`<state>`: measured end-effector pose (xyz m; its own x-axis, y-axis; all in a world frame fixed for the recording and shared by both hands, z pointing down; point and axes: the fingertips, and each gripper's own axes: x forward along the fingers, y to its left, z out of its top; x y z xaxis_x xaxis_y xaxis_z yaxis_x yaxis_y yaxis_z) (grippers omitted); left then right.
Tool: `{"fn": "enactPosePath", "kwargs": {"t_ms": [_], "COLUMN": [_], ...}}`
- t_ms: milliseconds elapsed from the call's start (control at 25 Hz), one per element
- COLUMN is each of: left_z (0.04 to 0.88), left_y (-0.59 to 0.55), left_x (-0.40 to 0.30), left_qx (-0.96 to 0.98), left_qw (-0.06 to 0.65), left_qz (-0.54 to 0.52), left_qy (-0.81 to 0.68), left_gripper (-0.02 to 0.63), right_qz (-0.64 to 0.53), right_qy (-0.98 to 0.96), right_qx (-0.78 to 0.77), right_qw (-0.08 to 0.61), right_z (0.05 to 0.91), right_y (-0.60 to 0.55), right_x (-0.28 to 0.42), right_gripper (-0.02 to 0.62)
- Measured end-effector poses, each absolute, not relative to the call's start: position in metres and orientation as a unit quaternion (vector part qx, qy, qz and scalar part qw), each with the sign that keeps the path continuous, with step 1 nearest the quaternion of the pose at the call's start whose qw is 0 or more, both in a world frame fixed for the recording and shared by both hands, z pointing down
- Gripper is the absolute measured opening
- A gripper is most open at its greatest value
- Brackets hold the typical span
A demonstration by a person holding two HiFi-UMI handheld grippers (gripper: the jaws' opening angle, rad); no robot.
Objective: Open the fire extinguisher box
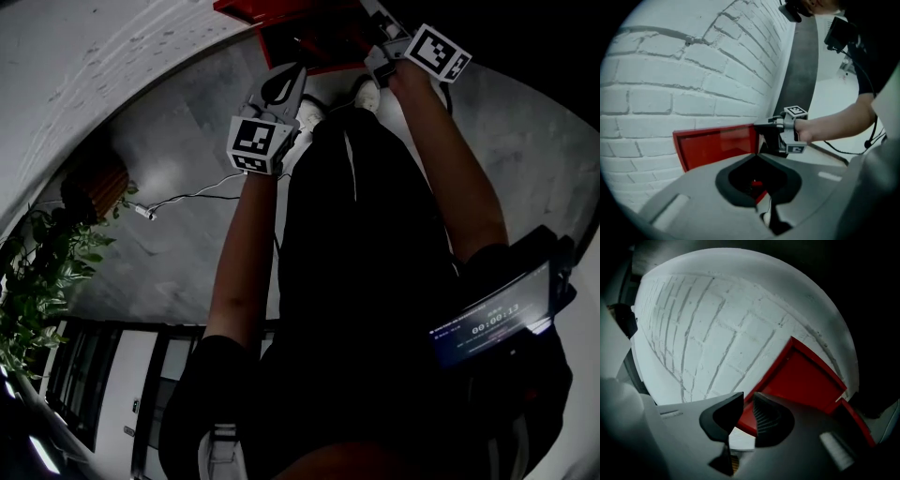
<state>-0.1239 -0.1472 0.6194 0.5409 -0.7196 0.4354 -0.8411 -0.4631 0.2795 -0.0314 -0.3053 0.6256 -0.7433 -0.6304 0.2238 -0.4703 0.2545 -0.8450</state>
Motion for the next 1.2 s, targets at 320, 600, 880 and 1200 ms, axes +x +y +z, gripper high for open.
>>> {"fn": "enactPosePath", "kwargs": {"t_ms": [320, 600, 880, 1200], "left_z": [0.543, 0.476, 0.380, 0.322], "left_y": [-0.168, -0.187, -0.174, -0.133], "left_x": [-0.124, -0.106, -0.092, -0.090], "left_qx": [0.861, 0.880, 0.890, 0.898], "left_qw": [0.191, 0.140, 0.085, 0.041], "left_qz": [0.097, 0.080, 0.053, 0.047], "left_qy": [-0.462, -0.446, -0.445, -0.435], "left_gripper": [0.000, 0.000, 0.000, 0.002], "right_qz": [-0.425, -0.363, -0.186, -0.072], "right_qy": [0.842, 0.877, 0.937, 0.973], "right_qx": [-0.329, -0.313, -0.293, -0.211], "right_qw": [0.046, 0.018, -0.050, -0.054], "right_z": [0.553, 0.490, 0.396, 0.306], "right_y": [-0.269, -0.240, -0.190, -0.126], "right_x": [-0.045, -0.059, -0.054, -0.079], "right_gripper": [0.014, 0.009, 0.009, 0.009]}}
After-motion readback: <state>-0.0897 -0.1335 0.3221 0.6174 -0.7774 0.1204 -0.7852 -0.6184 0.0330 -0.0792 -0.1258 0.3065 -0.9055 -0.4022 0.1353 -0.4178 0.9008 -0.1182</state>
